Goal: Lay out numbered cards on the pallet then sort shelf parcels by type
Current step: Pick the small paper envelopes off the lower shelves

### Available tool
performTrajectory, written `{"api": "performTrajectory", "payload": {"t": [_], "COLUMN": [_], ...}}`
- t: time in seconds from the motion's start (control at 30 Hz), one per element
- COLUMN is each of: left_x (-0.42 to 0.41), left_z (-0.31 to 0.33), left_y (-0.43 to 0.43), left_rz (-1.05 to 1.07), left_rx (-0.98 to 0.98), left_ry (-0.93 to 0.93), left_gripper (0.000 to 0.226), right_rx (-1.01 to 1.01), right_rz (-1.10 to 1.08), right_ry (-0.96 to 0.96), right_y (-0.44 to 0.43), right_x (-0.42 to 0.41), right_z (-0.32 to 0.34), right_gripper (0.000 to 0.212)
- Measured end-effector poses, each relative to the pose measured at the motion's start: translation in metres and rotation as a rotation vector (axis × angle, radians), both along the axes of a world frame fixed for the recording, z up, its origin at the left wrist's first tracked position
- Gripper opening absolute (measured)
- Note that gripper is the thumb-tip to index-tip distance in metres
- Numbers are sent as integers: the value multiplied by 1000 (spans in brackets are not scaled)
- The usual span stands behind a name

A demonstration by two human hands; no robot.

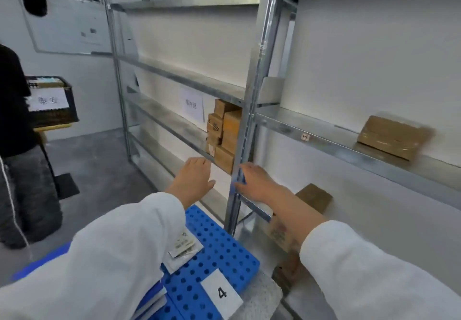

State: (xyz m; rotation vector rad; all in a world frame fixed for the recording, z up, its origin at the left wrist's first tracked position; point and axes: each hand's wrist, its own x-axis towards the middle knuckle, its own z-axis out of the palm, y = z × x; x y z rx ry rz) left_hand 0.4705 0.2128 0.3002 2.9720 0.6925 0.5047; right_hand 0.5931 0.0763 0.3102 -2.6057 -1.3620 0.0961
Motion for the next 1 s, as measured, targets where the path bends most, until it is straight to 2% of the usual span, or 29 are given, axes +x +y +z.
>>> {"api": "performTrajectory", "payload": {"t": [0.07,0.13,0.23,0.5,0.67,1.0], "left_x": [3,5,6,8,1,-72], "left_z": [17,35,59,92,109,64], "left_y": [-25,-52,-91,-200,-300,-510], "left_rz": [-91,-189,-276,-471,-625,-978], "left_rx": [31,10,39,40,81,13], "left_ry": [-53,-105,-61,-65,-116,-48], "left_gripper": [45,44,52,61,55,58], "right_rx": [33,24,34,96,121,182], "right_rz": [-56,-116,-216,-409,-553,-877], "right_ry": [12,-23,-59,-109,-133,37], "right_y": [-33,-68,-114,-236,-339,-559], "right_x": [-5,-10,-15,-57,-96,-226], "right_z": [17,32,51,88,100,61], "right_gripper": [52,60,69,70,69,72]}}
